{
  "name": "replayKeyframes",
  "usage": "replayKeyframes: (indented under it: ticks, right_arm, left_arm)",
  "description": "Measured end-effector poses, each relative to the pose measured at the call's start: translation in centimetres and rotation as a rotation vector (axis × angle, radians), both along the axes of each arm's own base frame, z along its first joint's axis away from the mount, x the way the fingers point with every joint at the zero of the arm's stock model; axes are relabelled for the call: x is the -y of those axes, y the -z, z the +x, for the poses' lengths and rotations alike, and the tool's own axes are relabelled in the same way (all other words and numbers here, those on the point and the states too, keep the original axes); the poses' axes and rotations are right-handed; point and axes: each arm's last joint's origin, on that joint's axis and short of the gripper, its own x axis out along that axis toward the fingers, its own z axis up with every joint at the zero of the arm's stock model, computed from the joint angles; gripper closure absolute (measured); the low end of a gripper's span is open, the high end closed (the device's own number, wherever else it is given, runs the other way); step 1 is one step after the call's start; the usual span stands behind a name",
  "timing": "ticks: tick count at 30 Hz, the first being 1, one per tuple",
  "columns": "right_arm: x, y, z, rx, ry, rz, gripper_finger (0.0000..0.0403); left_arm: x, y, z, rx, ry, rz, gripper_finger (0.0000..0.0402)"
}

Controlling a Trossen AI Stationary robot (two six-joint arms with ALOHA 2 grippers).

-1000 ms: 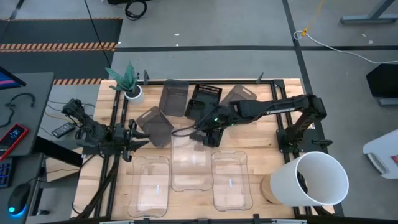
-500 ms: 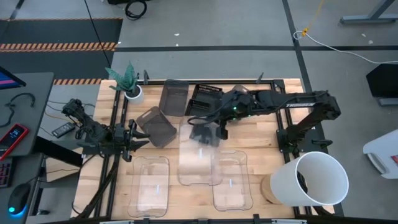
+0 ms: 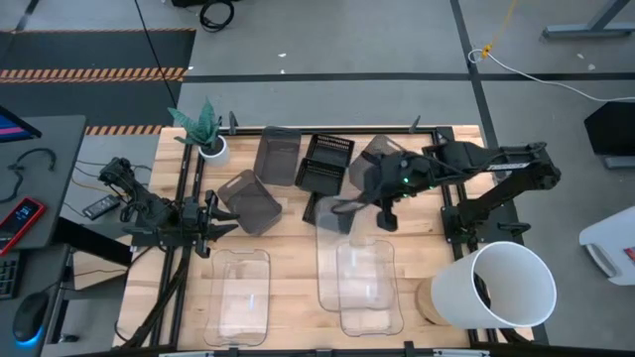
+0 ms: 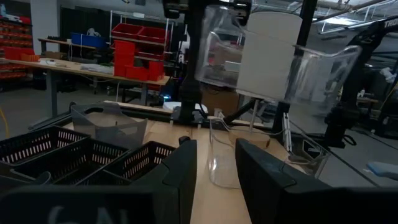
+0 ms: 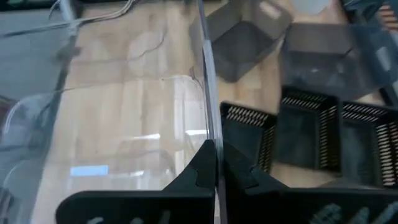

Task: Stack baskets by color
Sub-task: Stack the middle transparent bin on top of the right transparent bin

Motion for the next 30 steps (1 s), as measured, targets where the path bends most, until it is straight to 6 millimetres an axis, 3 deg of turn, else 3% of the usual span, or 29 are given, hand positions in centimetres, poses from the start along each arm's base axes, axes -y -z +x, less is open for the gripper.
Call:
replayKeyframes:
  ticks: [8, 16, 30]
  right_arm:
    - [-3.0, 0.6, -1.1, -0.09, -0.057, 0.036, 0.0399]
    - [-5.1, 4.1, -1.5, -0.181, -0.042, -0.016, 0.0397]
    - [-5.0, 9.0, -1.0, -0.241, 0.027, 0.003, 0.0396]
  left_arm:
    - [0.0, 0.0, 0.0, 0.0, 0.0, 0.0, 0.0285]
    - [0.0, 0.0, 0.0, 0.0, 0.0, 0.0, 0.0285]
    - [0.0, 0.0, 0.0, 0.0, 0.0, 0.0, 0.0285]
